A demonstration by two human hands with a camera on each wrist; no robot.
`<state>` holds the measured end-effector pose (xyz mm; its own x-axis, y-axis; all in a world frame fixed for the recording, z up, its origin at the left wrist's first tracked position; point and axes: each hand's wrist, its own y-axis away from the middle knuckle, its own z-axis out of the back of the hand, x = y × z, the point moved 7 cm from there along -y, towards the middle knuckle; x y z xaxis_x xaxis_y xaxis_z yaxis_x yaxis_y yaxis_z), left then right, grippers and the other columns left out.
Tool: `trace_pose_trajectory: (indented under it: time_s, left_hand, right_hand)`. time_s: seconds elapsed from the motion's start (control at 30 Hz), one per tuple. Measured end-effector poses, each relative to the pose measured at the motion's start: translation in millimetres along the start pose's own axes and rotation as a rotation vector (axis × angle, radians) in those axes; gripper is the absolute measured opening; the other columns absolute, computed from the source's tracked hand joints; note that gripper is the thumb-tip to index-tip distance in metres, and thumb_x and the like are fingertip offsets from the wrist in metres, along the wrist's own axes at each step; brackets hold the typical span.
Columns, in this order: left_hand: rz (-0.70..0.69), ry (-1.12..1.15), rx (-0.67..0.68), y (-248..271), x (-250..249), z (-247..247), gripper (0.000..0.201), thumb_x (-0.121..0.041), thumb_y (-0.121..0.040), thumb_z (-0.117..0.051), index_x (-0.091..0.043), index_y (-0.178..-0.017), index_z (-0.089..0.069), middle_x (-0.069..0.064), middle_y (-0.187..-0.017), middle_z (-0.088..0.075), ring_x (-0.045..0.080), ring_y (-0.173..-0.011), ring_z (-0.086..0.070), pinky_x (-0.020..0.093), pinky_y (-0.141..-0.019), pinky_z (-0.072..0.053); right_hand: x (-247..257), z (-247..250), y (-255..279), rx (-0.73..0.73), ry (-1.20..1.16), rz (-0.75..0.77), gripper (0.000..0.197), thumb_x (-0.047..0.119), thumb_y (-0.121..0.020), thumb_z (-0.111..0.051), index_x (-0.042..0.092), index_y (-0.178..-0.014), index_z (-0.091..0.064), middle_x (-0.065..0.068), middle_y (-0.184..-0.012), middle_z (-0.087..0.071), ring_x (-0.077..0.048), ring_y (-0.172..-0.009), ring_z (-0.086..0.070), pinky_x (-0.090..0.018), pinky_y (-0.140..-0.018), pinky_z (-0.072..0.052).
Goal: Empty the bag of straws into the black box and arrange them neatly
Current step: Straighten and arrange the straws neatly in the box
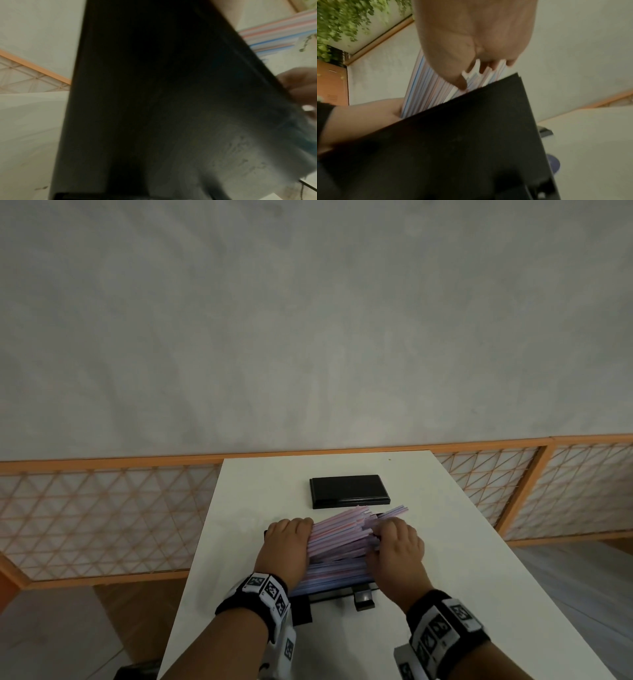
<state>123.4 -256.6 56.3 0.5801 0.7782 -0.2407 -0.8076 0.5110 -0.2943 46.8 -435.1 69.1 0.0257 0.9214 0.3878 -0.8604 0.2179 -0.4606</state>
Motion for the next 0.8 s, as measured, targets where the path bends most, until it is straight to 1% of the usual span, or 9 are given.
trace_pose_trajectory:
  time_s: [0.07,0.13,0.2,0.27,0.37,0.47,0.57,0.7,0.8]
  left_hand:
    - [0.011,0.014,0.010,-0.8,-0.7,-0.2,0.045,-0.011,-0.072,-0.062,-0.012,-0.117,-0.056,0.007,-0.113,-0.061,0.028,-0.103,-0.056,0.038,-0.094,-0.037]
    - [0.032,0.018,0.006,-2.7,0.7,-0.3,0.045,-0.015,-0.083,-0.053,-0.016,-0.127,-0.048,0.003,-0.127,-0.053,0.023,-0.116,-0.047,0.032,-0.102,-0.026]
    - [0.044,0.024,-0.011,-5.2,1.4,2.6,0.042,-0.017,-0.088,-0.046,-0.017,-0.130,-0.044,0.002,-0.130,-0.051,0.021,-0.118,-0.044,0.030,-0.103,-0.023]
    - [0.054,0.033,-0.022,-7.3,2.5,1.8,0.039,-0.019,-0.090,-0.044,-0.017,-0.129,-0.046,0.003,-0.127,-0.053,0.022,-0.117,-0.045,0.030,-0.102,-0.025]
    - [0.068,0.042,-0.020,-5.5,3.3,2.0,0.034,-0.017,-0.088,-0.051,-0.014,-0.121,-0.053,0.006,-0.116,-0.060,0.026,-0.108,-0.052,0.035,-0.097,-0.033]
    - [0.042,0.058,-0.045,-2.4,2.7,2.9,0.036,-0.006,-0.066,-0.069,-0.010,-0.102,-0.063,0.009,-0.090,-0.068,0.030,-0.082,-0.063,0.041,-0.079,-0.047]
    - [0.011,0.053,-0.058,-1.3,1.2,4.3,0.041,-0.003,-0.055,-0.075,-0.010,-0.094,-0.065,0.006,-0.080,-0.067,0.027,-0.069,-0.064,0.039,-0.069,-0.051]
    - [0.009,0.045,-0.083,-2.8,0.8,5.5,0.041,-0.003,-0.054,-0.078,-0.010,-0.093,-0.065,0.006,-0.079,-0.067,0.026,-0.069,-0.063,0.039,-0.068,-0.051]
    - [0.025,0.047,-0.073,-3.3,1.6,4.1,0.035,-0.005,-0.060,-0.073,-0.012,-0.093,-0.064,0.005,-0.079,-0.066,0.026,-0.069,-0.061,0.038,-0.068,-0.049]
  right_hand:
    - [1.3,16.0,9.9,-0.213,-0.114,0.017,0.020,0.024,-0.074,-0.045,0.011,-0.087,-0.051,-0.008,-0.093,-0.055,-0.027,-0.087,-0.048,-0.032,-0.077,-0.030]
    - [23.5,25.1,24.3,-0.289,-0.150,0.194,0.014,0.021,-0.076,-0.049,0.014,-0.088,-0.045,-0.007,-0.094,-0.052,-0.023,-0.091,-0.045,-0.031,-0.081,-0.030]
    - [56.9,14.9,39.1,-0.137,-0.149,0.453,0.014,0.019,-0.075,-0.053,0.016,-0.087,-0.047,-0.003,-0.097,-0.049,-0.022,-0.089,-0.048,-0.033,-0.081,-0.037]
    - [81.3,-9.6,46.3,0.147,-0.094,0.580,0.030,0.020,-0.066,-0.055,0.015,-0.095,-0.055,-0.001,-0.104,-0.053,-0.022,-0.094,-0.053,-0.033,-0.088,-0.042]
    - [87.4,-46.2,37.0,0.544,0.130,0.484,0.066,0.027,-0.063,-0.051,0.009,-0.127,-0.048,-0.008,-0.130,-0.050,-0.027,-0.121,-0.044,-0.040,-0.114,-0.025]
    - [81.2,-59.4,22.9,0.787,0.347,0.399,0.069,0.035,-0.073,-0.058,0.007,-0.133,-0.039,-0.013,-0.134,-0.045,-0.031,-0.122,-0.041,-0.043,-0.111,-0.023]
    - [76.2,-68.1,11.3,0.903,0.435,0.349,0.075,0.051,-0.073,-0.065,0.013,-0.134,-0.043,-0.012,-0.137,-0.046,-0.031,-0.124,-0.041,-0.044,-0.108,-0.027]
    - [71.2,-81.0,3.0,0.983,0.375,0.266,0.095,0.069,-0.064,-0.067,0.021,-0.141,-0.040,-0.008,-0.146,-0.039,-0.030,-0.135,-0.031,-0.047,-0.113,-0.020]
    - [68.4,-84.8,-1.1,1.009,0.243,0.197,0.092,0.067,-0.058,-0.073,0.028,-0.136,-0.046,-0.002,-0.137,-0.051,-0.025,-0.127,-0.045,-0.038,-0.106,-0.035]
